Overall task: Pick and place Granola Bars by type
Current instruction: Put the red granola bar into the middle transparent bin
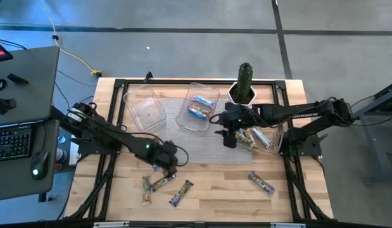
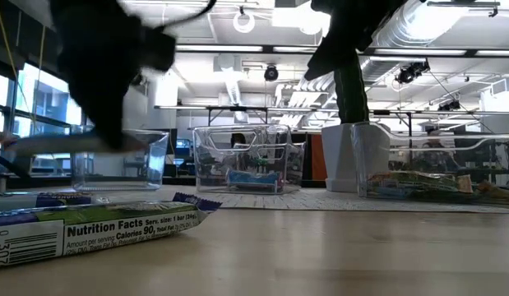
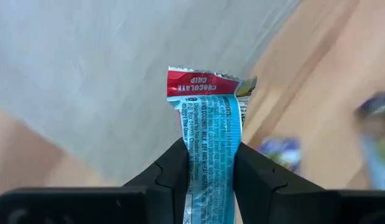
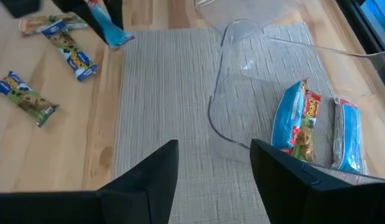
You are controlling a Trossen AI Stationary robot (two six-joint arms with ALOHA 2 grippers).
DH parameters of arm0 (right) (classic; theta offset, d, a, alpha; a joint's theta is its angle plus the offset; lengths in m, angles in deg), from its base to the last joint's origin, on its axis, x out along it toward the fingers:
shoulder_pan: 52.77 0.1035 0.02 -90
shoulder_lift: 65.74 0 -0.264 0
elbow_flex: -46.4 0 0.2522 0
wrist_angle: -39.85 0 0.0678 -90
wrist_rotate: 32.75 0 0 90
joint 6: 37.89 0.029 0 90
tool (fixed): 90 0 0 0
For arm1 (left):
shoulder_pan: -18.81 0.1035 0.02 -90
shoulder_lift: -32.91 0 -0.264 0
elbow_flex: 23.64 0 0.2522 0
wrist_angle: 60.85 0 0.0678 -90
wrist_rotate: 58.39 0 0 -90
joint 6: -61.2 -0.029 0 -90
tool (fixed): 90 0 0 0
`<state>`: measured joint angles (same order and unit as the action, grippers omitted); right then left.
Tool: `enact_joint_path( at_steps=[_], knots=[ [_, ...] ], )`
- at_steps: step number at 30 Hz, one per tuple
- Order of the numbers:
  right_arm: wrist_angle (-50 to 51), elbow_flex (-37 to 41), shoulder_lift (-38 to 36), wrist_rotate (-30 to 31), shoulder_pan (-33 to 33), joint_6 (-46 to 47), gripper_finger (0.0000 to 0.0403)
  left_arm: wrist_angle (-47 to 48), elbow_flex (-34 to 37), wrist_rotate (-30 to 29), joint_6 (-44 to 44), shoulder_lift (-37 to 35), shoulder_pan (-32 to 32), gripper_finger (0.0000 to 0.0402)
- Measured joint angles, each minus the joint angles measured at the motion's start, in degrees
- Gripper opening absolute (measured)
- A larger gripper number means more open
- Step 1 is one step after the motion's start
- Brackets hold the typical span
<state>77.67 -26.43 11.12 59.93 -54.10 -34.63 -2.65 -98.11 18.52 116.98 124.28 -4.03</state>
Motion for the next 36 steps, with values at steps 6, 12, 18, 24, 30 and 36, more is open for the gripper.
enact_joint_path(
  at_steps=[6,12,18,24,30,36],
  knots=[
    [0.8,0.0,0.0,-3.7,0.6,1.8,0.0184,1.0,-11.4,-18.8,-10.6,0.0,4.7,0.0098],
    [3.3,0.0,0.0,-4.9,5.2,4.7,0.0184,-6.5,-16.5,-27.2,-24.1,-0.1,14.7,0.0099],
    [3.5,0.0,0.0,1.5,11.3,4.9,0.0184,-16.5,-16.5,-22.1,-30.8,1.9,26.2,0.0099],
    [3.7,0.0,0.0,6.4,15.6,7.2,0.0184,-18.2,-16.5,-11.4,-30.1,7.2,33.3,0.0099],
    [3.8,0.0,0.0,6.6,17.8,7.3,0.0184,-18.7,-16.5,-10.3,-33.3,12.7,35.2,0.0099],
    [3.6,0.0,0.0,6.6,18.4,7.2,0.0184,-21.7,-16.5,-7.9,-42.0,15.3,35.6,0.0099]
  ],
)
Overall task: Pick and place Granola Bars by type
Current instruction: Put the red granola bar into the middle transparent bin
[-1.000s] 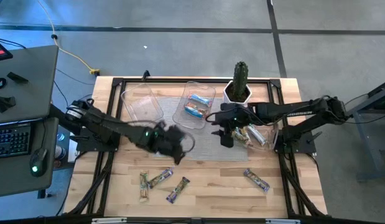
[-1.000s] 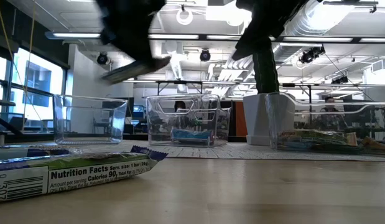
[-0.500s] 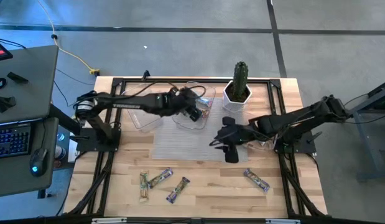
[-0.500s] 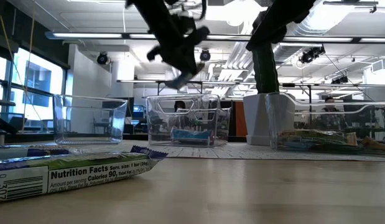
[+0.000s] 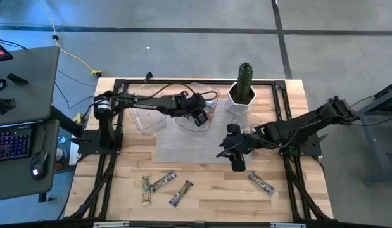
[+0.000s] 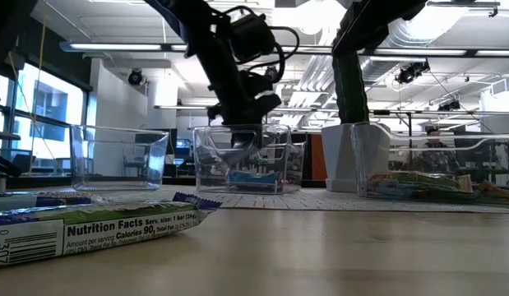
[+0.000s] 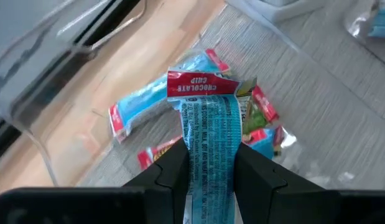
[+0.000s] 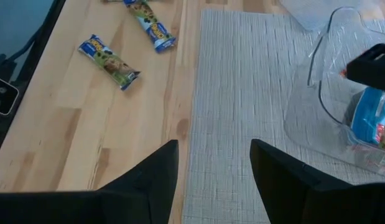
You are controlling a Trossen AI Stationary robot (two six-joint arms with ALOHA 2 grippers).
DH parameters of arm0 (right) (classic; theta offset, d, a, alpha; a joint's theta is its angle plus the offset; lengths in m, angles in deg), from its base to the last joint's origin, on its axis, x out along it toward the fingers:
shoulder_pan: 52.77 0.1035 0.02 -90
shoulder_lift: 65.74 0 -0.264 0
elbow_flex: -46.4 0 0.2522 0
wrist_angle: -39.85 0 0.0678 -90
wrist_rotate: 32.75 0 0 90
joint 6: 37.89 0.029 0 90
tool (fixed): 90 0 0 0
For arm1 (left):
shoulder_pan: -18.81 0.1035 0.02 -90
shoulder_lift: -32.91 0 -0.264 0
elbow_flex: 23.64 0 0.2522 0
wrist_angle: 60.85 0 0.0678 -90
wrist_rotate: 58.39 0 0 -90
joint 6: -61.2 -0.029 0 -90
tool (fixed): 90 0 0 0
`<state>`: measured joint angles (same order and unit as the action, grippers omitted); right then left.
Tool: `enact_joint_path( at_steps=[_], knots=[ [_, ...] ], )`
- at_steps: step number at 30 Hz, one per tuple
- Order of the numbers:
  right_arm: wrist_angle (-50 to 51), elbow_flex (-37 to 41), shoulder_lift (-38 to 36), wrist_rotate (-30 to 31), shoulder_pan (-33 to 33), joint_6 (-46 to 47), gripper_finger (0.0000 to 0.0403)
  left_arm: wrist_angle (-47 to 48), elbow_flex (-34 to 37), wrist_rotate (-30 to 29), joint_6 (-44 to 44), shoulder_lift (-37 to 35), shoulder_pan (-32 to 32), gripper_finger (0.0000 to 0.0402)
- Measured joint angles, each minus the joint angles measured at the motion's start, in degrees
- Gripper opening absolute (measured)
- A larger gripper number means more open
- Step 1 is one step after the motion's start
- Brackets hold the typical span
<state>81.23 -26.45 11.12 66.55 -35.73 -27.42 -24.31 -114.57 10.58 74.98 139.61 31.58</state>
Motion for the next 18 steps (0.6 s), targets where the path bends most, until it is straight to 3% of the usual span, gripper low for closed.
enact_joint_path(
  at_steps=[10,15,18],
  knots=[
    [0.1,0.0,0.0,2.2,0.0,0.0,0.0184,0.0,0.0,4.0,-4.6,0.3,0.0,0.0102],
    [0.1,0.0,0.0,2.2,0.0,0.0,0.0184,0.3,0.0,3.5,-4.6,0.3,0.0,0.0129],
    [0.1,0.0,0.0,2.2,0.0,0.0,0.0184,0.2,0.0,0.4,-3.9,0.3,0.0,0.0147]
  ],
)
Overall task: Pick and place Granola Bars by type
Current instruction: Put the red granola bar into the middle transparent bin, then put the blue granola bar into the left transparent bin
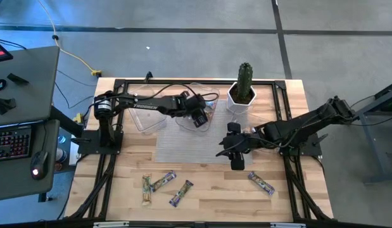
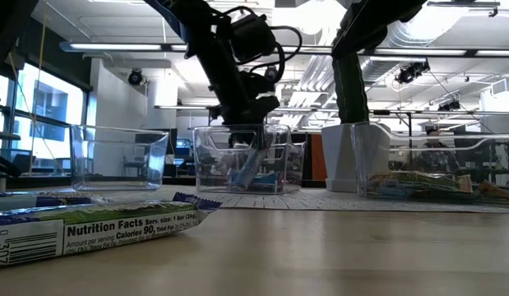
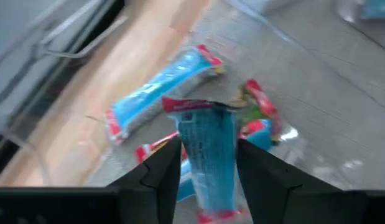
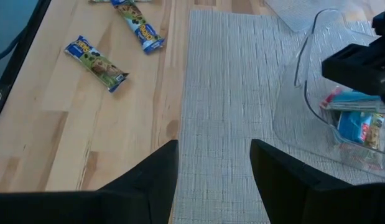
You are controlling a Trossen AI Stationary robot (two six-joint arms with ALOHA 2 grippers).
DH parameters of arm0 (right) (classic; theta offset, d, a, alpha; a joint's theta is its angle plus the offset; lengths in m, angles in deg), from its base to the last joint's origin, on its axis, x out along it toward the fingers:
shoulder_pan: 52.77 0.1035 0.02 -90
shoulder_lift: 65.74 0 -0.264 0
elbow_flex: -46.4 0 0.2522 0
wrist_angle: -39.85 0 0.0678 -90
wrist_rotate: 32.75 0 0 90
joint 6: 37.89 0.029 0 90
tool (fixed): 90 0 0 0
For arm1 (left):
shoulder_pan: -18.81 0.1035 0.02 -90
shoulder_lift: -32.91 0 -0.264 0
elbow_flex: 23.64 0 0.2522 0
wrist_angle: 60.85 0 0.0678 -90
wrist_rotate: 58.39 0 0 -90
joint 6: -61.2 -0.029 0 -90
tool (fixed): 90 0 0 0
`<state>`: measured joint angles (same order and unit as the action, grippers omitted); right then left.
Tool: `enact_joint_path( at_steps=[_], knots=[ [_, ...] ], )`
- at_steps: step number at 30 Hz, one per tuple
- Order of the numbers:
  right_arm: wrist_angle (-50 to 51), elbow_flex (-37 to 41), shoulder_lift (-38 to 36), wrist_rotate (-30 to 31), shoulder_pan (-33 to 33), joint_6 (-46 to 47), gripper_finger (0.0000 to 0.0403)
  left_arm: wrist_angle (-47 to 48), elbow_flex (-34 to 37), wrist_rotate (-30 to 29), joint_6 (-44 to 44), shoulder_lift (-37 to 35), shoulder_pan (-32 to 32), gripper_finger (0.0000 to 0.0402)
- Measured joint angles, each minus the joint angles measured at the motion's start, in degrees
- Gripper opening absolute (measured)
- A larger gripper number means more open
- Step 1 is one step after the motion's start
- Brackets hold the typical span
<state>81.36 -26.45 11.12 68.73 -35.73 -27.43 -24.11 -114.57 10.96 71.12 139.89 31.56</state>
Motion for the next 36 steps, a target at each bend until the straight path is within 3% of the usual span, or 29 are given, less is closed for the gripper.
enact_joint_path(
  at_steps=[4,10,13,20,25,29,32,36],
  knots=[
    [0.2,0.0,0.0,-0.1,0.0,0.1,0.0184,-0.1,0.0,-2.0,2.2,0.0,0.0,0.016],
    [0.8,0.0,0.0,-2.6,0.3,0.1,0.0184,3.8,-2.4,2.5,2.6,-0.4,-0.2,0.0163],
    [1.0,0.0,0.0,-3.1,0.8,-0.1,0.0184,12.6,-7.9,3.8,4.9,-1.7,-1.2,0.0163],
    [1.3,0.0,0.0,-3.1,1.1,-0.4,0.0184,43.7,-27.7,5.2,13.2,-3.0,-6.8,0.0163],
    [0.9,0.0,0.0,-2.1,0.5,-0.4,0.0184,58.7,-36.2,11.2,23.2,-3.1,-14.3,0.0163],
    [-1.1,0.0,0.0,1.0,-0.3,-0.4,0.0184,67.4,-36.4,7.1,34.6,-3.1,-23.8,0.0163],
    [-2.4,0.0,0.0,2.5,-0.9,-0.4,0.0184,65.4,-32.9,2.9,40.5,-3.0,-31.5,0.0163],
    [-2.3,0.0,0.0,2.5,-1.7,-0.4,0.0184,60.8,-28.0,2.0,44.3,-2.1,-40.7,0.0163]
  ],
)
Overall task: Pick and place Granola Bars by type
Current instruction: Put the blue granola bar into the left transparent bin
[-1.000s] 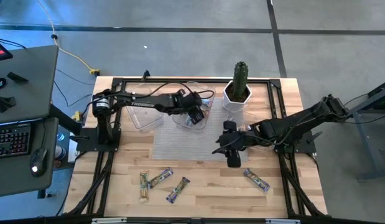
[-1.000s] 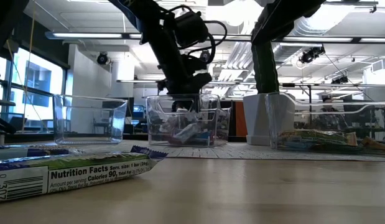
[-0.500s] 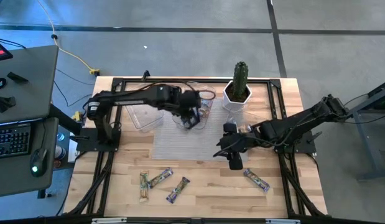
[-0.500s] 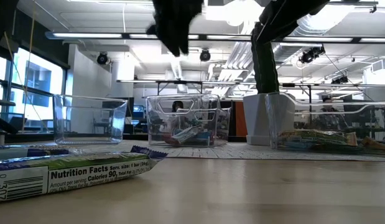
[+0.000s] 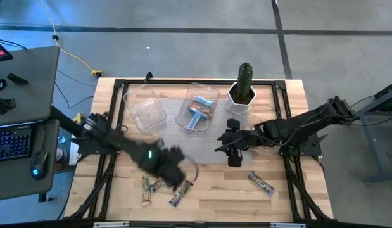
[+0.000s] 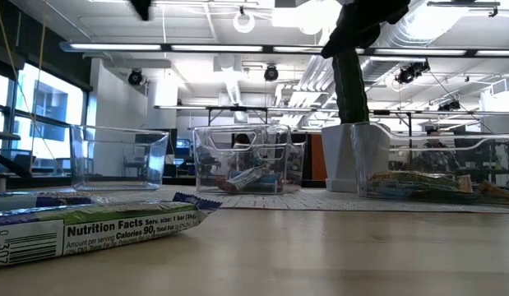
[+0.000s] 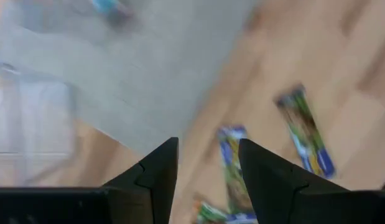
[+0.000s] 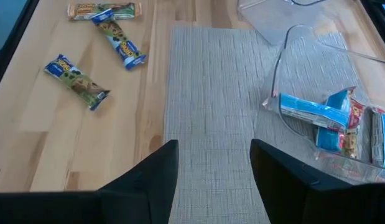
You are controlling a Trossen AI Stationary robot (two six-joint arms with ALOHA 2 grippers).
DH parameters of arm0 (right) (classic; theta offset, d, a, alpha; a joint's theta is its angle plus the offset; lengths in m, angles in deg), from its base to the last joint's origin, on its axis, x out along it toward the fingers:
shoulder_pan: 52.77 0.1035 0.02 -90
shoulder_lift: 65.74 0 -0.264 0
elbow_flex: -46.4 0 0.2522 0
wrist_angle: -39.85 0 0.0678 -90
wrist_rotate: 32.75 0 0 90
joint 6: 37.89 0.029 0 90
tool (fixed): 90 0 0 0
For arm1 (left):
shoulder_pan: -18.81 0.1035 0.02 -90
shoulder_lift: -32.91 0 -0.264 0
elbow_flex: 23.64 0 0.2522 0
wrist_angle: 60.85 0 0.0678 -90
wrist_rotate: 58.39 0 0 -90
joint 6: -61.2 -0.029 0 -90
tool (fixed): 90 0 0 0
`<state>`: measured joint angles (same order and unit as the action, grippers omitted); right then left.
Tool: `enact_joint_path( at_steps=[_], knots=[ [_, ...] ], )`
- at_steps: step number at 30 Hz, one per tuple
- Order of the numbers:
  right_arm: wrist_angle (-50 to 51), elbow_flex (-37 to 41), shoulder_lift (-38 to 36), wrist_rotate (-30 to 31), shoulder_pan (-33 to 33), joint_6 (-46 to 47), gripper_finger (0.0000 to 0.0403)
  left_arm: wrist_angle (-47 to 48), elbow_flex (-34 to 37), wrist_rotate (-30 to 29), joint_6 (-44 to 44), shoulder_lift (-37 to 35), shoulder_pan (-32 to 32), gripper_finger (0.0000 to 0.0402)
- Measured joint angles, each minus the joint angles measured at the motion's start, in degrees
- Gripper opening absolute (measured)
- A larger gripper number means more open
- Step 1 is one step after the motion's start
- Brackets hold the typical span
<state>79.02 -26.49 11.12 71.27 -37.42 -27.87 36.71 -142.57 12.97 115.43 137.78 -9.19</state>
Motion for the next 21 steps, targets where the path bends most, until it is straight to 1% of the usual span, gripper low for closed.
enact_joint_path(
  at_steps=[3,8,11,15,18,21],
  knots=[
    [0.0,0.0,0.0,-0.1,-0.4,0.0,0.0184,-2.8,5.4,-0.2,6.5,0.5,-5.1,0.0163],
    [0.0,0.0,0.0,-0.7,-0.4,0.0,0.0184,-10.6,15.5,0.1,17.7,0.3,-10.1,0.0163],
    [0.0,0.0,0.0,-0.7,-0.4,0.0,0.0184,-20.9,21.7,2.6,18.0,0.2,-11.5,0.0163],
    [0.0,0.0,0.0,-0.5,-0.4,0.0,0.0184,-29.6,29.2,2.6,16.8,0.3,-11.8,0.0163],
    [0.0,0.0,0.0,-0.6,-0.4,0.0,0.0184,-29.9,33.1,2.6,16.7,0.3,-11.7,0.0163],
    [0.0,0.0,0.0,-0.7,-0.4,0.3,0.0184,-30.6,34.9,2.8,16.8,0.3,-11.3,0.0163]
  ],
)
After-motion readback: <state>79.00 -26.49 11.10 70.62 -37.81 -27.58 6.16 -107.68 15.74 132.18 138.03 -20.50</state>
